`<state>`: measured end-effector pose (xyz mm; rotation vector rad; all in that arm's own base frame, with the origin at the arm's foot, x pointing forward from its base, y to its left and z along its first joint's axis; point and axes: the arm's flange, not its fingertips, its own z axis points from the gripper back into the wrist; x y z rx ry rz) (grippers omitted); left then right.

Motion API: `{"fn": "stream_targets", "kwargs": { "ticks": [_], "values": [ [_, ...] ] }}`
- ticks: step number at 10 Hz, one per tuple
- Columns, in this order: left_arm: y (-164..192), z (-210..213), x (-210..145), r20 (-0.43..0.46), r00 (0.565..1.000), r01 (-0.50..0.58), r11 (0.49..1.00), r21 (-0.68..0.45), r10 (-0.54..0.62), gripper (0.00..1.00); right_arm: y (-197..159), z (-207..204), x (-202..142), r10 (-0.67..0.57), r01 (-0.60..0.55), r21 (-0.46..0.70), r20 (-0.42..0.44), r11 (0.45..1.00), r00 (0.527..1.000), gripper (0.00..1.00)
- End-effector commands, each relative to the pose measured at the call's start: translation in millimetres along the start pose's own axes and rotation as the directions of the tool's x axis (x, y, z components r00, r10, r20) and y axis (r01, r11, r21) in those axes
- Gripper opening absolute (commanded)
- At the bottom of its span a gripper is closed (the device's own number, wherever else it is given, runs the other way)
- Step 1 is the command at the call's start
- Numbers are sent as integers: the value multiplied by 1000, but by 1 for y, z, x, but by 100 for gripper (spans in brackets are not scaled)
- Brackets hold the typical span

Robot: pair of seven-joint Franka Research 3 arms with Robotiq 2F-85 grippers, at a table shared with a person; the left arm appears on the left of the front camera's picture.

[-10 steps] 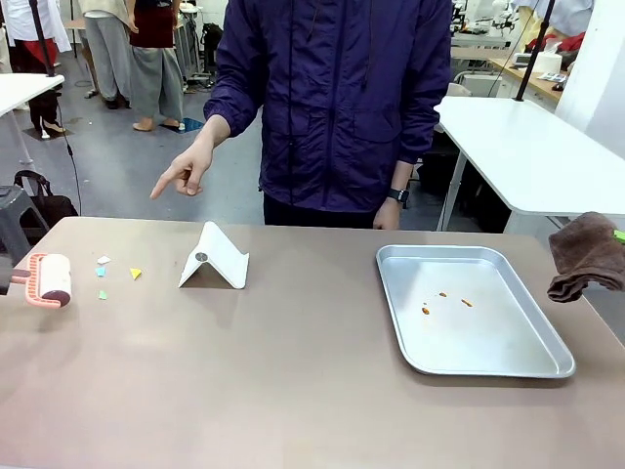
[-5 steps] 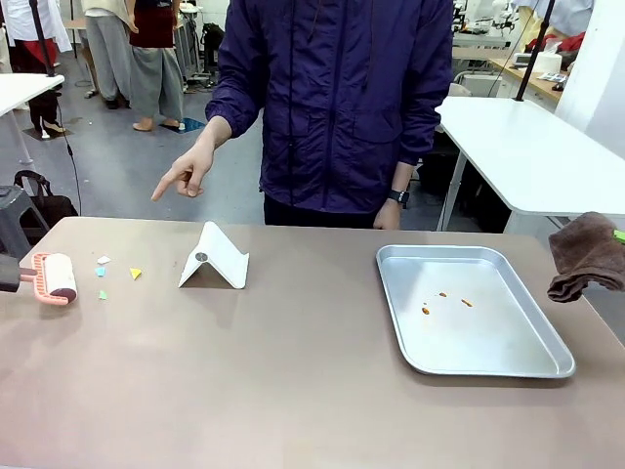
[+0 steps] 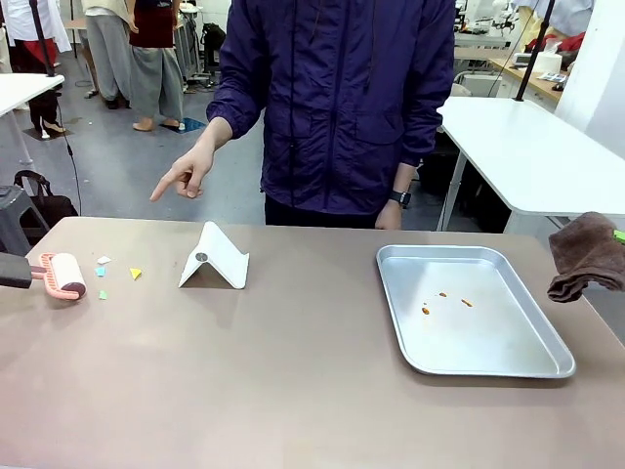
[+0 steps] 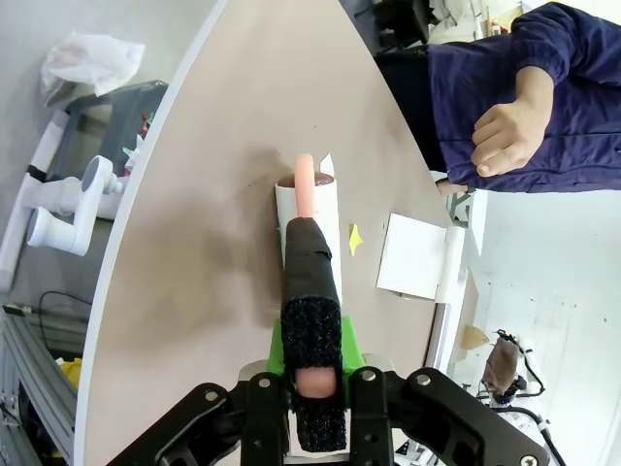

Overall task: Clean the surface of the table.
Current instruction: If a person points to the right, clean the right side of the table with your right hand, and if they point to the left, clean the left side with your left hand.

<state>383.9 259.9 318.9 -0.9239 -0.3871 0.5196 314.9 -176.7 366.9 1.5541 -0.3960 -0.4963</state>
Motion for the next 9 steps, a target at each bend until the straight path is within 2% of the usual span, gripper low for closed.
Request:
{"fn": "stream_targets", "kwargs": {
  "ticks": [1, 6, 9],
  "values": [
    [2, -9, 6, -35, 999, -20, 1000, 11, 20, 3, 6, -2, 0, -3, 3, -6, 4, 1000, 1000, 0],
    [-5, -59, 17, -157, 987, -9, 999, 51, 16, 3, 6, -2, 0, -3, 3, -6, 4, 1000, 1000, 0],
    [-13, -83, 27, -162, 986, -9, 997, 80, 22, 3, 6, -2, 0, -3, 3, -6, 4, 1000, 1000, 0]
  ]
}}
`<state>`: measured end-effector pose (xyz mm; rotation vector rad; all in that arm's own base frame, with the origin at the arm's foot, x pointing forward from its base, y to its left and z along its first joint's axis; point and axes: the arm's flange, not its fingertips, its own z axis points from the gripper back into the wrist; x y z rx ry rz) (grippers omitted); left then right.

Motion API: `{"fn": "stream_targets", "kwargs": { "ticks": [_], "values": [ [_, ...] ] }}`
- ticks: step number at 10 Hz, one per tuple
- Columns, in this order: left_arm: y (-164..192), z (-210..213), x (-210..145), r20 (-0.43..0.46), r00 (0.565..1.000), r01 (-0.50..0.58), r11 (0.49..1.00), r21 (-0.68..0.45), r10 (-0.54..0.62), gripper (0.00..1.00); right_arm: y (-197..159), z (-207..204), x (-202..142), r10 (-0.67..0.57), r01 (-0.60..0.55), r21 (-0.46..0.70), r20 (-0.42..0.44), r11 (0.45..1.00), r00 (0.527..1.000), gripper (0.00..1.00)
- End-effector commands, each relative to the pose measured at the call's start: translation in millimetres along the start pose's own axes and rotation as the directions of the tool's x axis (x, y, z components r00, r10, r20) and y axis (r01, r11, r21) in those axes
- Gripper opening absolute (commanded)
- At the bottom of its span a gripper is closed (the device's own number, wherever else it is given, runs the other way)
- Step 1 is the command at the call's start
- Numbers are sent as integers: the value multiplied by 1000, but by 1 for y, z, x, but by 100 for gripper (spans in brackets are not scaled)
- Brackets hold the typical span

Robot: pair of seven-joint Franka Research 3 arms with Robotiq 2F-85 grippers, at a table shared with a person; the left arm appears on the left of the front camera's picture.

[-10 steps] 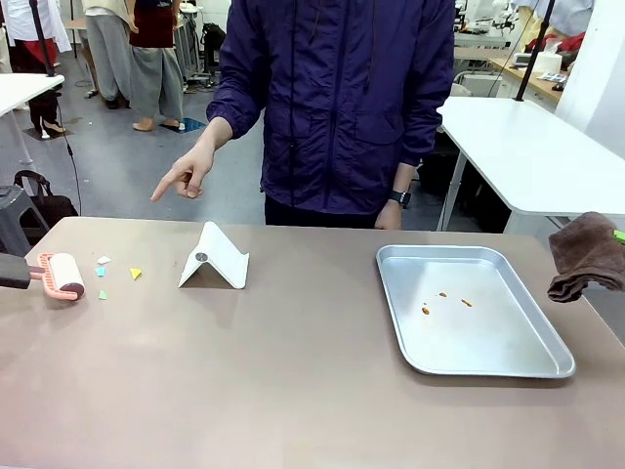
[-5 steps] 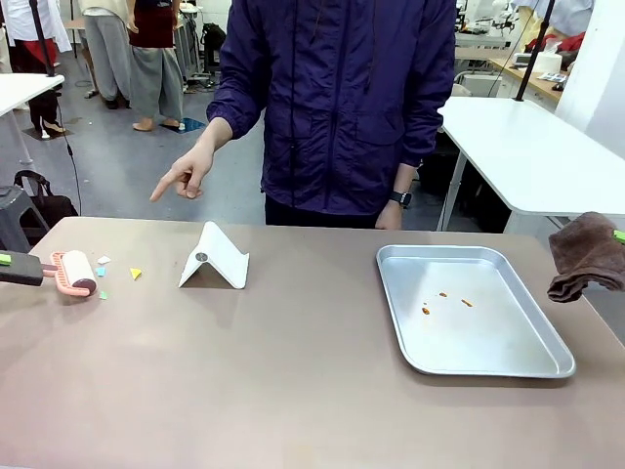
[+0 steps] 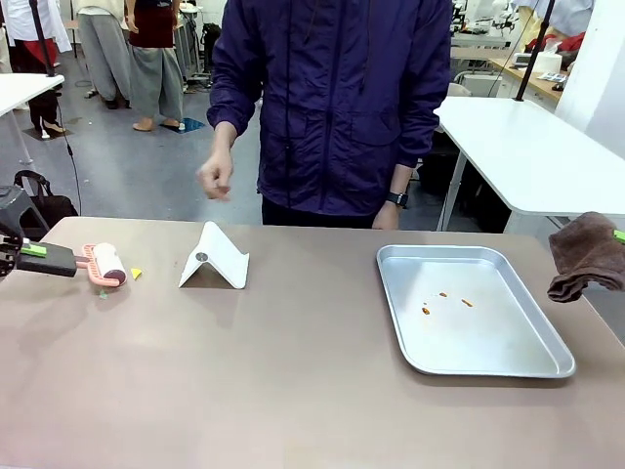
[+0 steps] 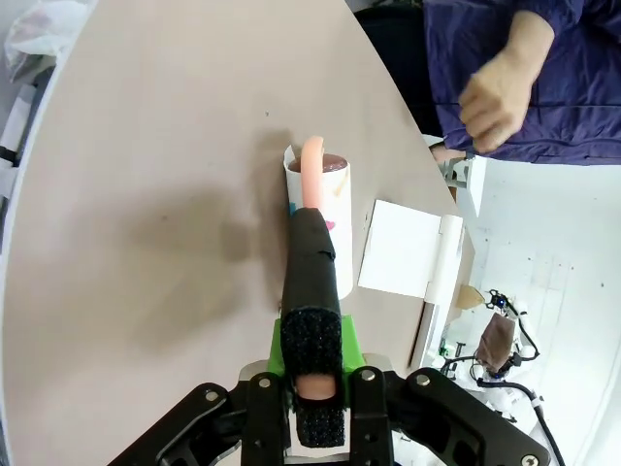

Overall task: Clean the surface of the table.
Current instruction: If a person points to the right, clean the right side of the table with your right hand, and if they point to the left, clean the left side with your left hand.

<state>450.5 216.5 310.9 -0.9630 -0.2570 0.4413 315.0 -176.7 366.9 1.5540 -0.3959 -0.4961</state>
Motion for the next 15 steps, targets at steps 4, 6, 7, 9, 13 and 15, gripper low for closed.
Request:
{"fn": "stream_targets", "kwargs": {
  "ticks": [4, 6, 7, 9, 13, 15],
  "values": [
    [10, -31, 11, -63, 996, -56, 997, 49, 59, 3, 6, -2, 0, -3, 3, -6, 4, 1000, 1000, 0],
    [-4, -47, 18, -96, 993, -57, 997, 49, 61, 3, 6, -2, 0, -3, 3, -6, 4, 1000, 1000, 0],
    [-10, -57, 24, -90, 993, -75, 995, 61, 80, 3, 6, -2, 0, -3, 3, -6, 4, 1000, 1000, 0],
    [-18, -71, 33, -77, 992, -97, 990, 100, 105, 3, 6, -2, 0, -3, 3, -6, 4, 1000, 1000, 0],
    [-36, -64, 33, -72, 996, -62, 998, -9, 61, 3, 6, -2, 0, -3, 3, -6, 4, 1000, 1000, 0],
    [-67, -6, 10, -55, 997, 29, 967, -253, -45, 3, 6, -2, 0, -3, 3, -6, 4, 1000, 1000, 0]
  ]
}}
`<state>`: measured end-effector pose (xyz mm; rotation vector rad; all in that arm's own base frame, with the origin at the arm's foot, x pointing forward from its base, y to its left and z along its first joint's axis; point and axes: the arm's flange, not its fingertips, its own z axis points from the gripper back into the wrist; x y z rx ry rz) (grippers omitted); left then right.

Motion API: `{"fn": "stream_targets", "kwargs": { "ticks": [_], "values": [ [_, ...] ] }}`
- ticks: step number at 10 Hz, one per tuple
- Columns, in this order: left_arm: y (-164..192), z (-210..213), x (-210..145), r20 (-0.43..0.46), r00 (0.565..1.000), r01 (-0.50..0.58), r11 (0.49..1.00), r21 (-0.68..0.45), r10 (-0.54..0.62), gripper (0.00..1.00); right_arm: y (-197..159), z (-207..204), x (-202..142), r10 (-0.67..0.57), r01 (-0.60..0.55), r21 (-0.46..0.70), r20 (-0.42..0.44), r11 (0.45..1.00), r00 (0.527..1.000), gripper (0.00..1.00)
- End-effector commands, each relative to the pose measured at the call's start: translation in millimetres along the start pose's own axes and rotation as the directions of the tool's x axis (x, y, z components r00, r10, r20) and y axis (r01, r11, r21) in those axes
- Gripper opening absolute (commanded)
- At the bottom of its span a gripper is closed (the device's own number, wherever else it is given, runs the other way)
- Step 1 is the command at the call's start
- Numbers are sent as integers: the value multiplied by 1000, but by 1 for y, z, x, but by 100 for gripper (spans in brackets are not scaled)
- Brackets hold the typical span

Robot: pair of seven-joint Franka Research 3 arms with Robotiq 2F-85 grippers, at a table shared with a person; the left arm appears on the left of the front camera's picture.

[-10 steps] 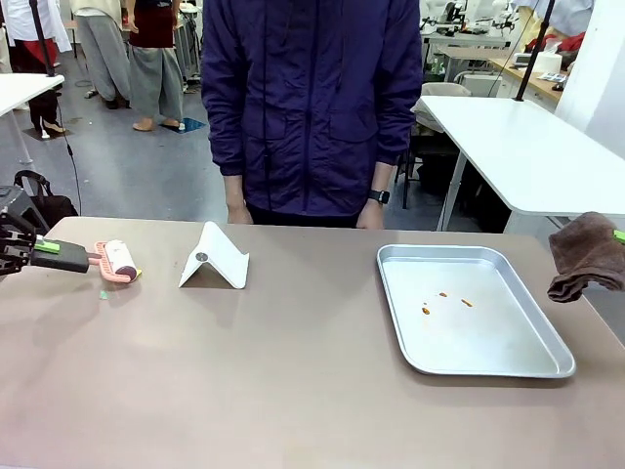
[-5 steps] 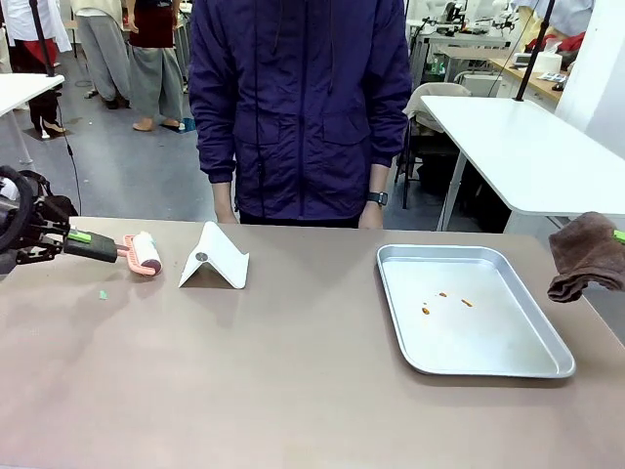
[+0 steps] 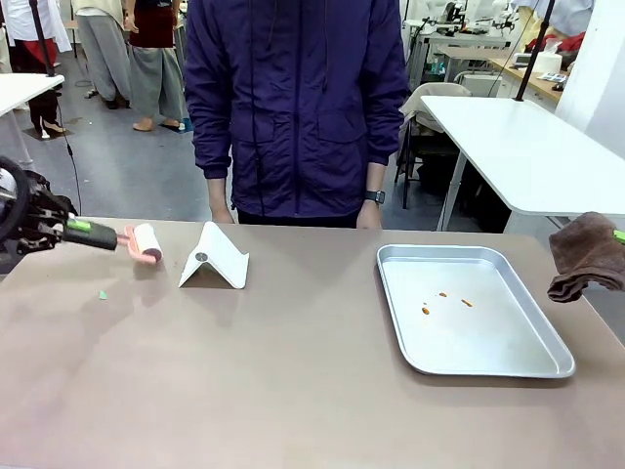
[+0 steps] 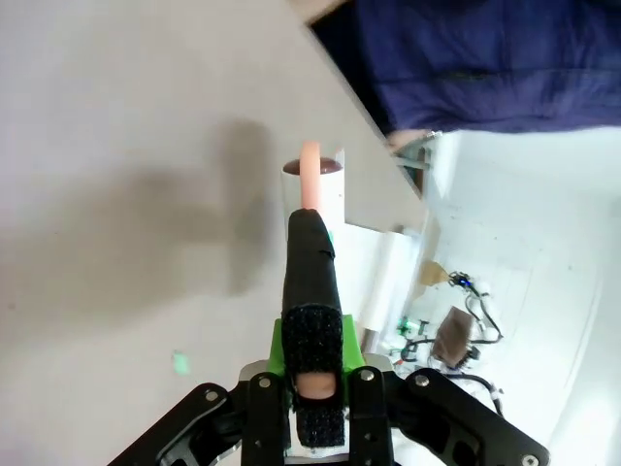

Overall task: Clean the surface of the table.
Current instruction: If a person points to the right, clean the right side of the table with your right hand, and if they point to the left, clean the left side with your left hand.

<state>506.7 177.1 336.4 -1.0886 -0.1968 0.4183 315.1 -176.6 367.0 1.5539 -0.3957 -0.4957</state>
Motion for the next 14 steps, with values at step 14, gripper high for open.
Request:
{"fn": "stream_targets", "kwargs": {
  "ticks": [14],
  "values": [
    [15, 222, -187, -221, 958, 75, 905, -419, -182, 3, 6, -1, 0, -3, 3, -6, 4, 1000, 1000, 0]
  ]
}}
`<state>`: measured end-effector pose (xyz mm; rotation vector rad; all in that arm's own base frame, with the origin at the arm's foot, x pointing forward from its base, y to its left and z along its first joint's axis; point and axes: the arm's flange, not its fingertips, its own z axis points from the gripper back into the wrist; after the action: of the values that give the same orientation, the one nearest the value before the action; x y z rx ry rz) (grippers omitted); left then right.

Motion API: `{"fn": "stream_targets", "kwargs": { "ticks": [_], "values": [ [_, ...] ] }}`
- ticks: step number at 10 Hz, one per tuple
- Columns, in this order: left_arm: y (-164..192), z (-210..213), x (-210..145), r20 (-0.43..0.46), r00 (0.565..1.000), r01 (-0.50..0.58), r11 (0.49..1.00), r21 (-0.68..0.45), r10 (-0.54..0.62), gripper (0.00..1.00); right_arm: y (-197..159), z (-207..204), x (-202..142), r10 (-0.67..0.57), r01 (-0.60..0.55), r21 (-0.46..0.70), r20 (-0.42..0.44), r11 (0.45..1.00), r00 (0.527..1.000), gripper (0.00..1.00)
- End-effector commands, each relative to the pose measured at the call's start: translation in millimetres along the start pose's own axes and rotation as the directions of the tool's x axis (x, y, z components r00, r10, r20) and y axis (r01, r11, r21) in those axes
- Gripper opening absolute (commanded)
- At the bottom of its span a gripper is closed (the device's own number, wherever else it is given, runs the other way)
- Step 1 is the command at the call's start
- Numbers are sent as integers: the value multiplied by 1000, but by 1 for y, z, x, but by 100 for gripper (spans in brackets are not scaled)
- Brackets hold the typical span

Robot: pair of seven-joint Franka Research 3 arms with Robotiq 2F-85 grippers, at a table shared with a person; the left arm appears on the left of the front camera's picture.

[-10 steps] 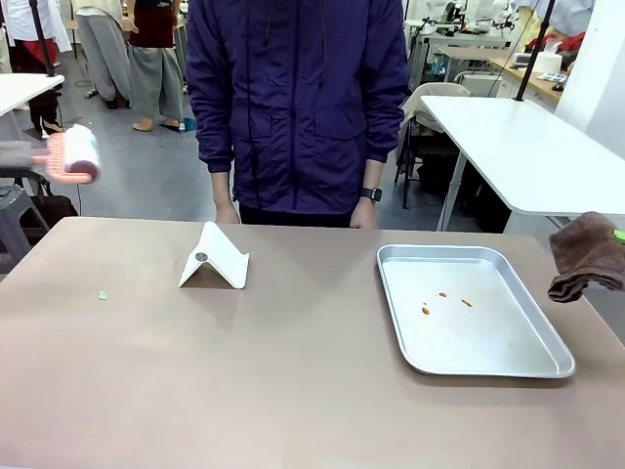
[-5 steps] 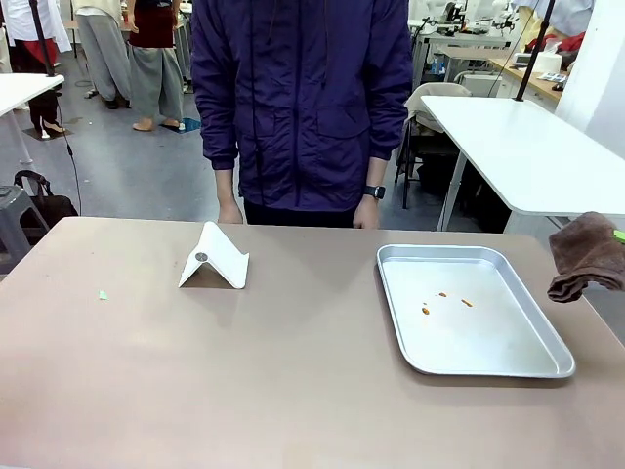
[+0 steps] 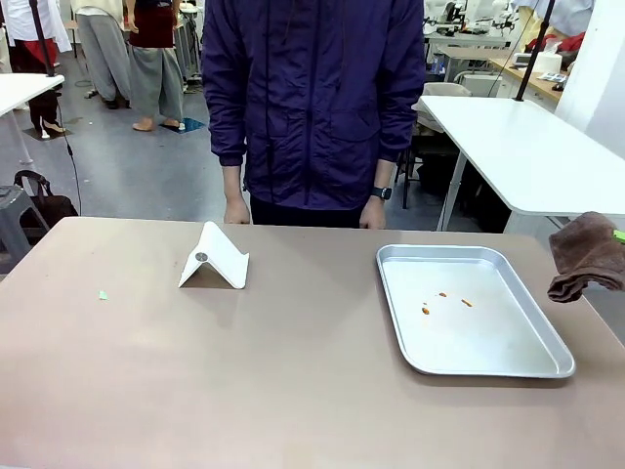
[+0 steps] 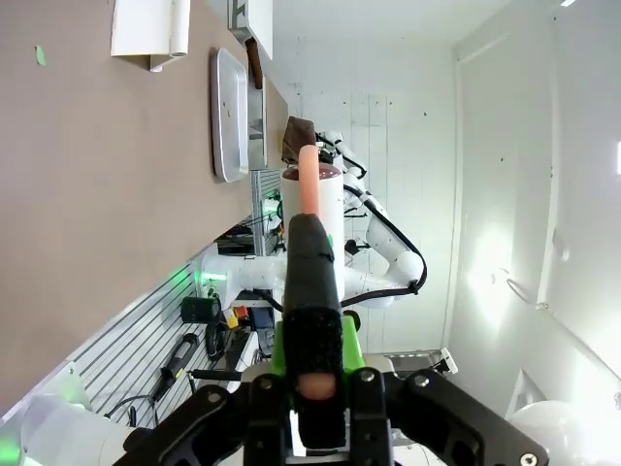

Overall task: Clean the surface of the table.
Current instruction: If a person points to the right, clean the right side of the table with your right hand, and if they point to the left, clean the left side with your left hand.

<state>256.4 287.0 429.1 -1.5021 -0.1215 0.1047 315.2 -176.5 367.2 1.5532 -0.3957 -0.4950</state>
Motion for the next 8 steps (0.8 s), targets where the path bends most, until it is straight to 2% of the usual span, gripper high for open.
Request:
{"fn": "stream_targets", "kwargs": {
  "ticks": [1, 3, 4, 6, 8],
  "values": [
    [-5, -2, -2, 8, 1000, -1, 1000, -18, 1, 3, 6, -1, -1, -4, 4, -5, 5, 1000, 1000, 0],
    [-5, -2, -2, 8, 1000, -1, 1000, -18, 1, 3, 6, -1, -1, -4, 4, -5, 5, 1000, 1000, 0],
    [-1, -1, 0, -2, 1000, 2, 1000, -1, -2, 22, 6, -1, -1, -4, 4, -5, 5, 1000, 1000, 0],
    [12, -15, 29, 144, 989, 4, 990, 142, -24, 22, 6, -1, -1, -4, 4, -5, 5, 1000, 1000, 0],
    [35, -30, 62, 216, 975, -22, 946, 324, -51, 22, 6, -1, -1, -4, 4, -5, 5, 1000, 1000, 0]
  ]
}}
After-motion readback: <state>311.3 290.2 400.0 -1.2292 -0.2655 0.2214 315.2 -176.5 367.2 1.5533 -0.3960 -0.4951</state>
